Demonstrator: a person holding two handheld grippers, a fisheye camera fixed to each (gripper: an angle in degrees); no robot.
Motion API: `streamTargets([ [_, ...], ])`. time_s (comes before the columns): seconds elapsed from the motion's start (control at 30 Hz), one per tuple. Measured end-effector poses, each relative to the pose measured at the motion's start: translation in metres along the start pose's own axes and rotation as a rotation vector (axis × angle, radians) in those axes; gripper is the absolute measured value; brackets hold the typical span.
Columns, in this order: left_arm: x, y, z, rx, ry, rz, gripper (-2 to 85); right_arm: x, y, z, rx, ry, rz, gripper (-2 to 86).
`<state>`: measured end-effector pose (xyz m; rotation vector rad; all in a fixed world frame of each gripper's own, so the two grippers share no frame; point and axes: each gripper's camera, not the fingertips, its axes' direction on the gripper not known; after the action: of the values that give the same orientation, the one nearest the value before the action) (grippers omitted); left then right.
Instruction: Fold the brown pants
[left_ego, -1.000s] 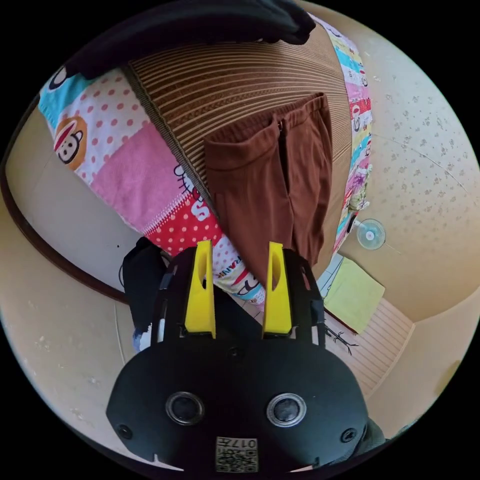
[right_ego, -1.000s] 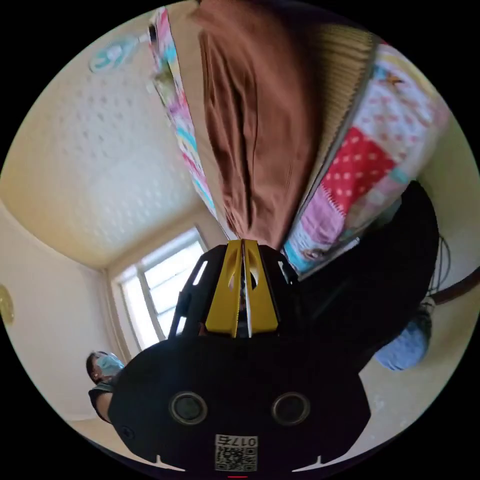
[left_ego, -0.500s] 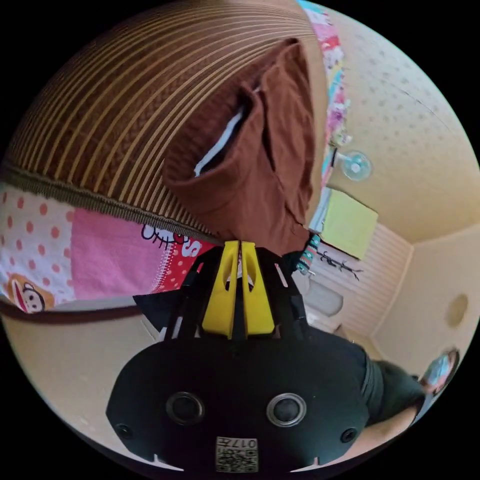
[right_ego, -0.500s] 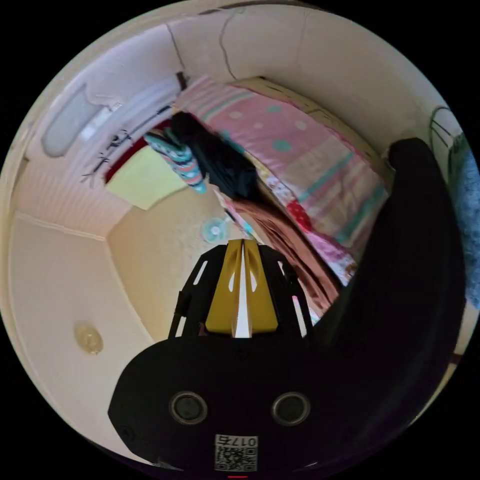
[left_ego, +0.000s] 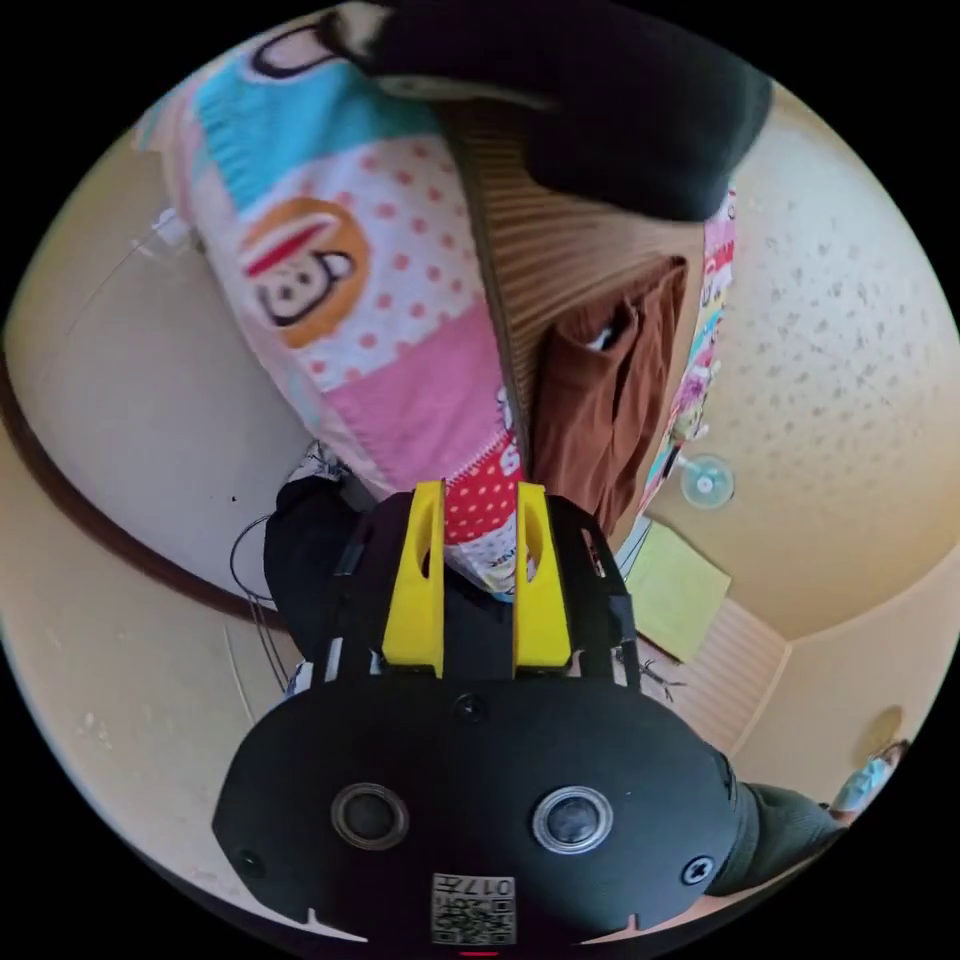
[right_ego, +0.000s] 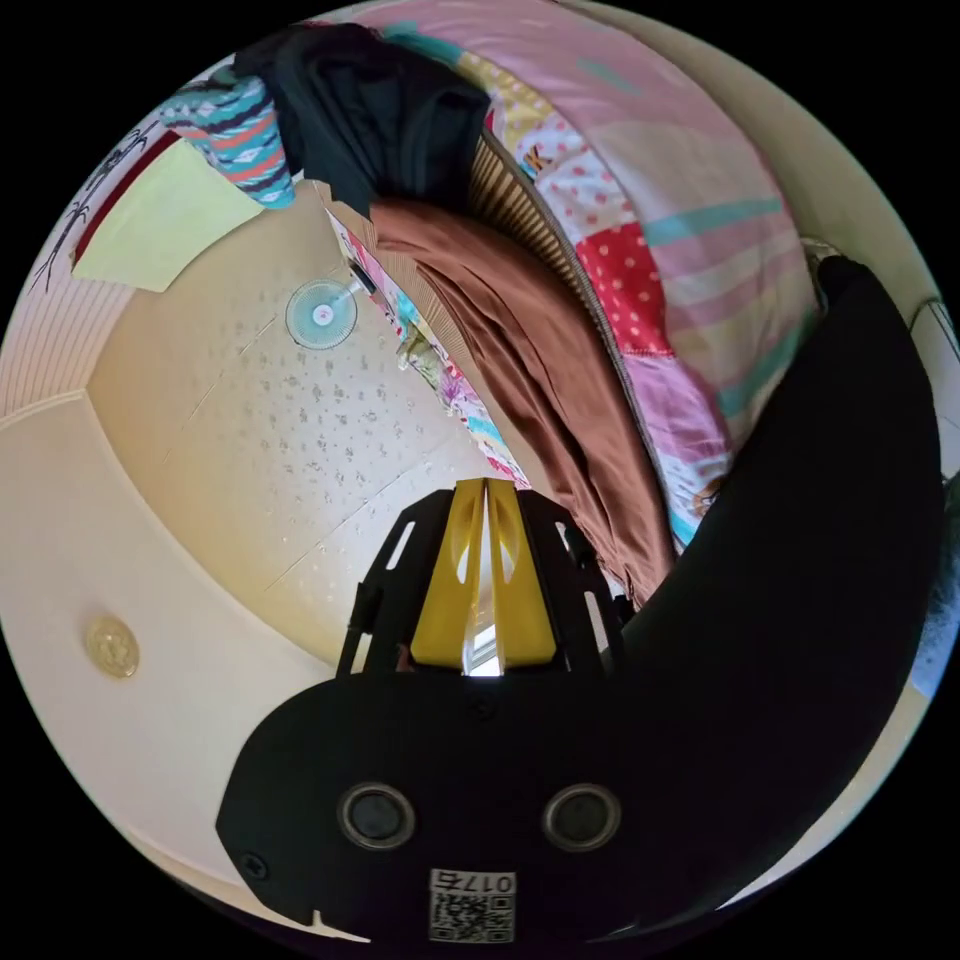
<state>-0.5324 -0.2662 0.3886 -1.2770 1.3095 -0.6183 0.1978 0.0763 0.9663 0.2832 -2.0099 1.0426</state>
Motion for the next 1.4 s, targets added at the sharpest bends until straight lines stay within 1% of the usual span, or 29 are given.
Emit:
streamTargets([
  [0.07, 0.023, -0.011, 0.01, 0.031, 0.012, 0.052, 12.5, -0.011, -0.005, 0.006, -0.014, -0.01, 0.001, 0.3],
  [0.13, 0.043, -0.029, 0.018, 0.098, 0.045, 0.02, 14.0, -0.03, -0.012, 0.011, -0.044, -0.016, -0.009, 0.3],
  [0.2, 0.054, -0.042, 0.025, 0.097, 0.02, -0.03, 14.4, -0.046, -0.018, 0.012, -0.078, -0.004, -0.026, 0.3],
  [0.3, 0.069, -0.047, 0.032, 0.077, -0.169, -0.109, 9.1, -0.069, -0.027, 0.006, -0.131, 0.047, -0.05, 0.3],
  [0.37, 0.073, -0.048, 0.032, 0.046, -0.175, -0.114, 7.3, -0.078, -0.031, -0.002, -0.145, 0.076, -0.046, 0.3],
  [0.4, 0.071, -0.051, 0.031, -0.027, -0.13, -0.103, 6.1, -0.083, -0.033, -0.009, -0.141, 0.083, -0.037, 0.3],
  [0.43, 0.071, -0.055, 0.026, -0.128, -0.076, -0.066, 5.4, -0.086, -0.033, -0.017, -0.128, 0.079, -0.023, 0.3],
  [0.47, 0.073, -0.056, 0.021, -0.164, -0.058, -0.033, 5.0, -0.087, -0.034, -0.022, -0.118, 0.073, -0.016, 0.3],
  [0.53, 0.086, -0.046, -0.014, -0.199, -0.035, 0.181, 4.5, -0.092, -0.036, -0.039, -0.081, 0.028, 0.018, 0.3],
  [0.57, 0.084, -0.042, -0.023, -0.191, -0.04, 0.195, 4.4, -0.093, -0.037, -0.044, -0.071, 0.014, 0.032, 0.3],
  [0.67, 0.044, -0.009, -0.072, 0.025, -0.077, 0.034, 4.5, -0.103, -0.042, -0.064, -0.02, -0.05, 0.052, 0.4],
  [0.7, 0.024, 0.011, -0.09, 0.152, -0.089, -0.07, 4.7, -0.11, -0.045, -0.07, -0.008, -0.048, 0.045, 0.5],
  [0.73, 0.005, 0.033, -0.101, 0.269, -0.074, -0.169, 5.2, -0.118, -0.048, -0.075, -0.008, -0.017, 0.044, 0.5],
  [0.77, -0.003, 0.044, -0.103, 0.316, -0.054, -0.212, 5.4, -0.121, -0.05, -0.077, -0.012, 0.01, 0.048, 0.6],
  [0.83, -0.032, 0.081, -0.1, 0.405, 0.065, -0.357, 8.1, -0.133, -0.055, -0.079, -0.035, 0.159, 0.081, 0.9],
  [0.93, -0.045, 0.111, -0.08, 0.416, 0.142, -0.41, 10.2, -0.143, -0.062, -0.075, -0.043, 0.298, 0.095, 1.6],
  [1.03, -0.044, 0.123, -0.058, 0.396, 0.147, -0.402, 15.0, -0.146, -0.068, -0.066, -0.021, 0.346, 0.1, 2.8],
  [1.1, -0.041, 0.124, -0.044, 0.37, 0.156, -0.392, 16.4, -0.145, -0.07, -0.058, -0.006, 0.386, 0.145, 3.7],
  [1.13, -0.038, 0.124, -0.037, 0.36, 0.162, -0.382, 16.6, -0.144, -0.071, -0.054, 0.022, 0.417, 0.179, 4.4],
  [1.27, -0.032, 0.127, -0.033, 0.399, 0.167, -0.389, 17.0, -0.152, -0.078, -0.041, 0.063, 0.446, 0.162, 6.1],
  [1.37, -0.031, 0.126, -0.034, 0.387, 0.146, -0.406, 16.4, -0.16, -0.087, -0.028, 0.05, 0.573, 0.146, 7.0],
  [1.4, -0.03, 0.125, -0.032, 0.358, 0.131, -0.415, 14.6, -0.162, -0.089, -0.023, 0.038, 0.636, 0.14, 7.4],
])
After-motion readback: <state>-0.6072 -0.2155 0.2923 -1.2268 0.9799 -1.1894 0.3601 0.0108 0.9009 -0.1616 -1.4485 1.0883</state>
